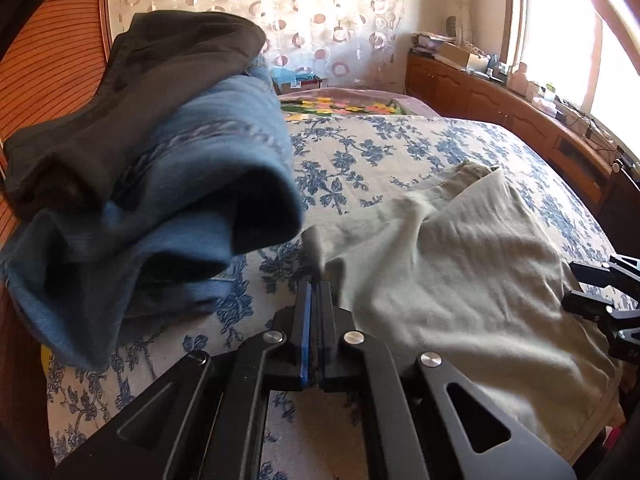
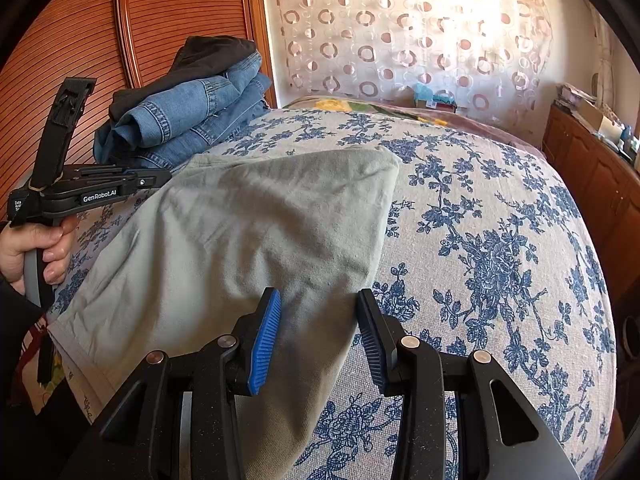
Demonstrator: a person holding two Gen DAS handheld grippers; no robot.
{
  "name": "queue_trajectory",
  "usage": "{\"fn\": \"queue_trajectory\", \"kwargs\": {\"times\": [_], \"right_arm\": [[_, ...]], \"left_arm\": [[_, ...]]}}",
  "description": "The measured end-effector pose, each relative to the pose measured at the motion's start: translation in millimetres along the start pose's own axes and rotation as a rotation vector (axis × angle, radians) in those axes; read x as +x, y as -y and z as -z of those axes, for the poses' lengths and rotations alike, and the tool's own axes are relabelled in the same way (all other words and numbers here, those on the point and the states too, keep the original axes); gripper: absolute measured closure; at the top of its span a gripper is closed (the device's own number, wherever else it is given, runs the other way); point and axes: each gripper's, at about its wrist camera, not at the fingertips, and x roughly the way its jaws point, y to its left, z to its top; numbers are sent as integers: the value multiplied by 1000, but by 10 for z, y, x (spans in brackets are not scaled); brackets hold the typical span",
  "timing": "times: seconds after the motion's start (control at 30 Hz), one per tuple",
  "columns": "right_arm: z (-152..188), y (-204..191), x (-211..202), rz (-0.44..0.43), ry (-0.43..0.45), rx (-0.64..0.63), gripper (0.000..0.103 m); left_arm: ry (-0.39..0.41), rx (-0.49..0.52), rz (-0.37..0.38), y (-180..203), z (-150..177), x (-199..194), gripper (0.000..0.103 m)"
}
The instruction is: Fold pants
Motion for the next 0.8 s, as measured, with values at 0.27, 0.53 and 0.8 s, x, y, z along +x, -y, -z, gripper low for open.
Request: {"fn": "queue_trajectory", "kwargs": {"times": [0.27, 0.53, 0.8], "right_arm": [[-4, 9, -19, 6, 8, 7, 62], [22, 3, -66, 13, 24, 3, 62], [98, -67, -272, 45, 20, -25, 62]], "left_arm": [[5, -2, 16, 13, 114, -157, 87], [40, 11, 63, 169, 287, -357, 27], [22, 35, 74, 363, 506, -563, 27]]}}
